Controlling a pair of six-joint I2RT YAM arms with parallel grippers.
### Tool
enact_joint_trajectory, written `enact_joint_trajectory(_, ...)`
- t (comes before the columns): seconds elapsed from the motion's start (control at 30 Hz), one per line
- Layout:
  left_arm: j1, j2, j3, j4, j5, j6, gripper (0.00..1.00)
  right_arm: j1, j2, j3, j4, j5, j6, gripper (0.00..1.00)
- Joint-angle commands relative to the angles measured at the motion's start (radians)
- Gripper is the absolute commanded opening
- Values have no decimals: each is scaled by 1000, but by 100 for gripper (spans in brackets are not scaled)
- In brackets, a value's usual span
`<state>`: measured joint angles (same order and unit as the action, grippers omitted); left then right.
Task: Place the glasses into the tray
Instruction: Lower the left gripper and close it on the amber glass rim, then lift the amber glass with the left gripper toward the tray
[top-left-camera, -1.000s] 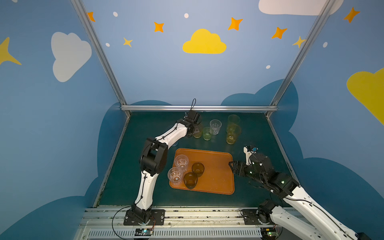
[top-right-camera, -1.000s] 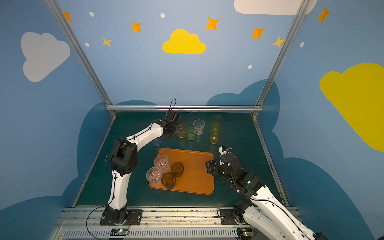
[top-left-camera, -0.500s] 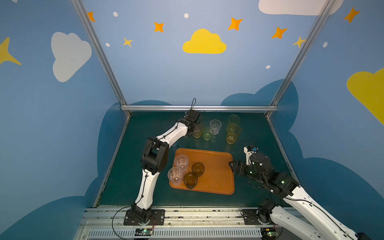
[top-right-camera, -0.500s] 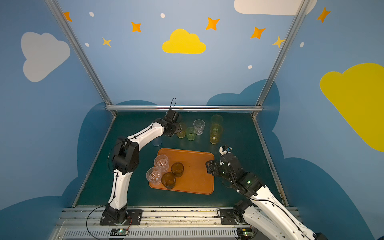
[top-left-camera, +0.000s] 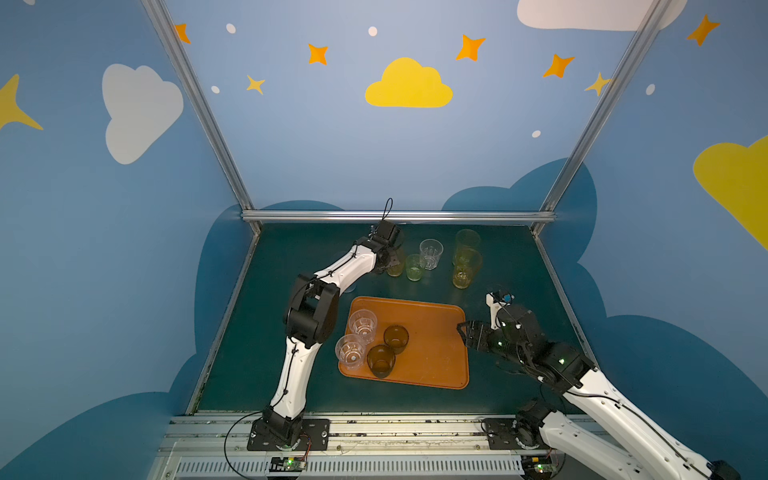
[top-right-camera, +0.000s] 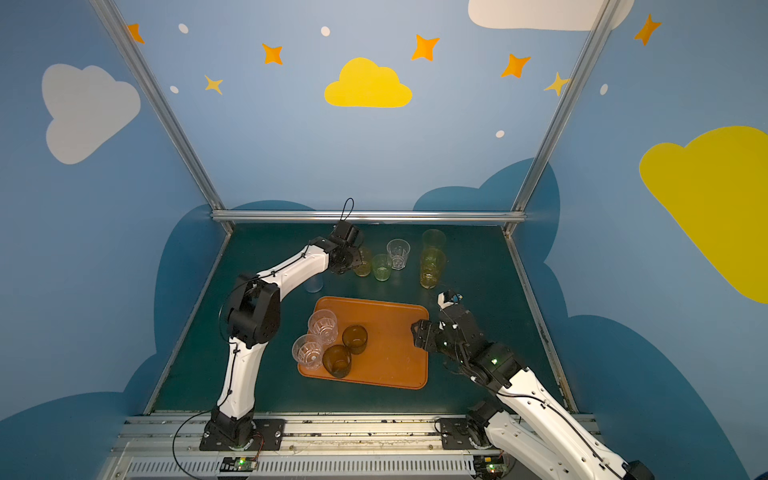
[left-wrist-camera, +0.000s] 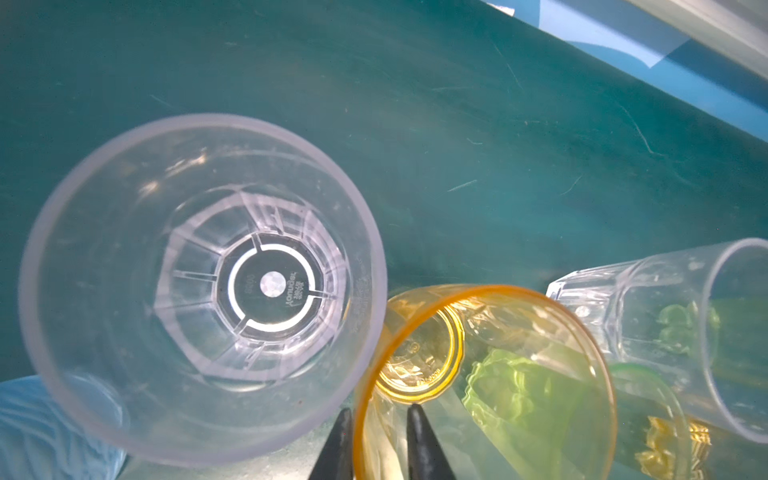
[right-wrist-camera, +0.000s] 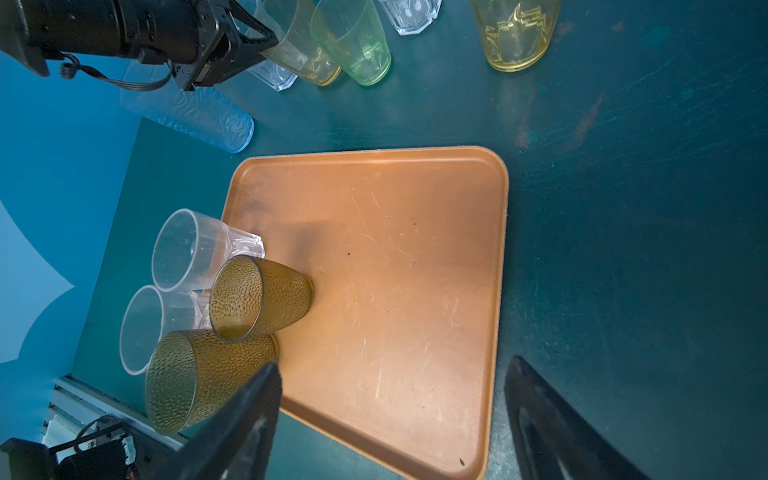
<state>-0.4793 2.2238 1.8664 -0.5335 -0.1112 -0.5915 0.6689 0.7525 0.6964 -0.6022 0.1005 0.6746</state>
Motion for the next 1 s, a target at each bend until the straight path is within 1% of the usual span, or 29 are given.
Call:
enact_joint_trajectory(0.0,7,16,23,-36,-6,5,22,-5,7,0,9,-10,3,83)
enact_joint_trajectory(0.07,6,13,24,-38,-7,5,20,-6,6,1,9,-9,8,83)
enact_joint_trajectory(0.13,7,13,25,-40,-8,5,17,-6,1,-1,12,-8,9,83)
enact_joint_trajectory(0.27,8,13,24,-43,-11,5,16,-8,-3,-3,16,-4,6,83)
enact_joint_trajectory(0.33,10,13,25,-46,-15,9,8,-8,1,-1,16,-8,9,83)
enact_joint_trajectory(0.37,9,13,24,-48,-17,9,6,-8,2,-1,16,-9,10,83)
enact_joint_trajectory(0.6,14,5,20,-56,-22,10,6,-9,0,-3,21,-9,13,83)
enact_joint_trajectory(0.73,14,-5,16,-59,-21,15,4,-10,8,-4,24,-17,14,83)
enact_joint_trajectory(0.97,13,-33,-10,-43,-17,22,4,-11,19,-3,27,-27,23,83)
